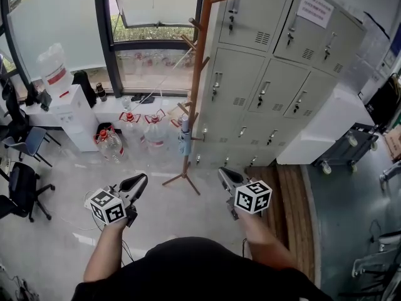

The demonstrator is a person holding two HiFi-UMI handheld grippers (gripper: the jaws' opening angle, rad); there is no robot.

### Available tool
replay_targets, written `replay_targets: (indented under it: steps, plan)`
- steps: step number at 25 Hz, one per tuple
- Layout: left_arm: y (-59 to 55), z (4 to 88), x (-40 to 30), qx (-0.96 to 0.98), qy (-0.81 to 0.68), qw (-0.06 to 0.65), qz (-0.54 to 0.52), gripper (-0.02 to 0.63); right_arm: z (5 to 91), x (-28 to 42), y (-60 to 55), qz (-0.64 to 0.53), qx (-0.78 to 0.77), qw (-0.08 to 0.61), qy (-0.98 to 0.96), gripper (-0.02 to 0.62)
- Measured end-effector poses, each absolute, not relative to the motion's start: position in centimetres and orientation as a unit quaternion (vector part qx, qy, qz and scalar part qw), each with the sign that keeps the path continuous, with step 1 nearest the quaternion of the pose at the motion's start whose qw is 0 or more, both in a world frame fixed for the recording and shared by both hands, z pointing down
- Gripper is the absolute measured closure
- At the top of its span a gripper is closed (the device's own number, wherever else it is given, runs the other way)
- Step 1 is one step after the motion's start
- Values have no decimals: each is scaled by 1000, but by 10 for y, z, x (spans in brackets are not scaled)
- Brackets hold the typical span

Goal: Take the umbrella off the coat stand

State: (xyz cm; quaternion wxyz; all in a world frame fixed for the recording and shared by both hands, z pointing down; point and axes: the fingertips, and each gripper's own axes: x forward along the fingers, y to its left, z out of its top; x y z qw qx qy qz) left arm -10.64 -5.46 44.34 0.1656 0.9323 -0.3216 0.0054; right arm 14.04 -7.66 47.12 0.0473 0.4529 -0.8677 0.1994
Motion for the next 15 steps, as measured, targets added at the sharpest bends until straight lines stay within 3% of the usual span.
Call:
replay_targets:
  steps: [15]
  plan:
    - [-124, 448, -168, 939, -299, 170, 2, 581, 471, 83, -139, 190, 475, 60, -857, 581]
